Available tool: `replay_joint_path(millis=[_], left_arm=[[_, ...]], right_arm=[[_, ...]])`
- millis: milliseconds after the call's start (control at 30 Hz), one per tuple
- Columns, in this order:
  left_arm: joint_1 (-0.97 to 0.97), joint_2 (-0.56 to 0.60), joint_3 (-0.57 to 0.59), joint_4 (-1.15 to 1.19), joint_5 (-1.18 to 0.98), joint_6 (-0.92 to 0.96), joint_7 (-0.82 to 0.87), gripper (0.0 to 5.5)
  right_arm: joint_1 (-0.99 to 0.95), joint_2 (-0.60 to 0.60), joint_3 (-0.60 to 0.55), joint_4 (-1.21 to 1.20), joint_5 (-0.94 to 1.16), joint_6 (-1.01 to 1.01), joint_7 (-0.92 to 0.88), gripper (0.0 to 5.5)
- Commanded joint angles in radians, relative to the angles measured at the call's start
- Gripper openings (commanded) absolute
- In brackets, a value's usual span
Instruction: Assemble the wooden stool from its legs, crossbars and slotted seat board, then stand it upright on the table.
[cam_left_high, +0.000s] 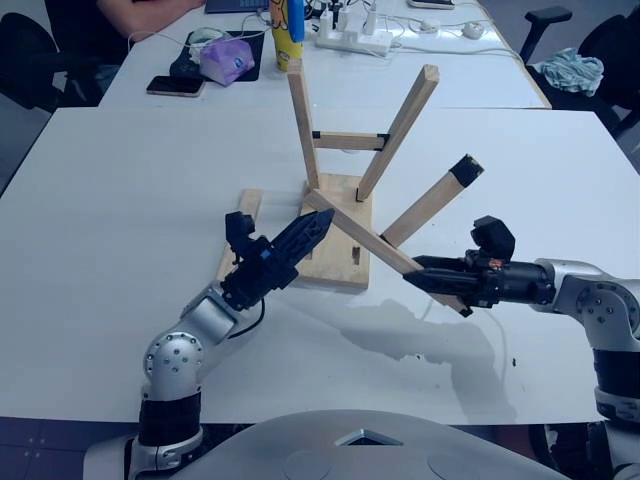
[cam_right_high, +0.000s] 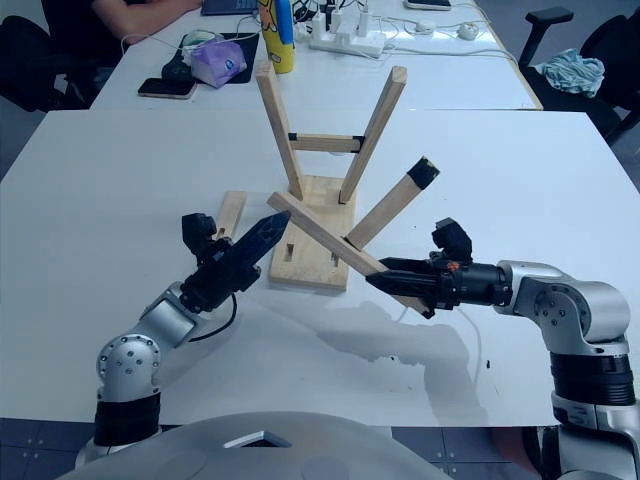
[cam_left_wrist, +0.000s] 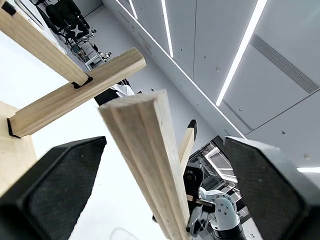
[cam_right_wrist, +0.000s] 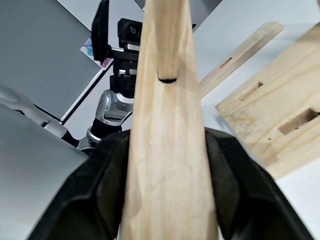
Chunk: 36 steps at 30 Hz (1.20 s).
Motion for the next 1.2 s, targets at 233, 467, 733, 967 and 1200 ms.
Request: replay_joint_path(millis=[233,467,733,967,1200], left_arm=[[-0.020,-0.007,-0.011,0.008,-0.016,0.011,0.009,4.37],[-0.025,0.005,-0.014,0.006,-0.038,0.032,0.010,3.60],[-0.021,0.012,-0.014,0.000,-0.054,0.052,0.009,2.52],[-0.030,0.021,-0.005,0.009,-0.056,0.038,0.006,2.11],[-0.053,0.016,0.012,0.025,-0.040,0.013,0.009,2.11]], right_arm=[[0.028,0.021,-0.001,-0.051,0.072,0.031,-0.049,2.07],[0.018,0.034,-0.003,-0.051,0.145,0.087,-0.061,2.07],[0.015,0.033,0.003,-0.051,0.182,0.115,-0.083,2.07],[0.012,0.029,0.010,-0.043,0.185,0.112,-0.088,2.07],[0.031,0.019,0.018,-0.063,0.199,0.128,-0.092,2.53]])
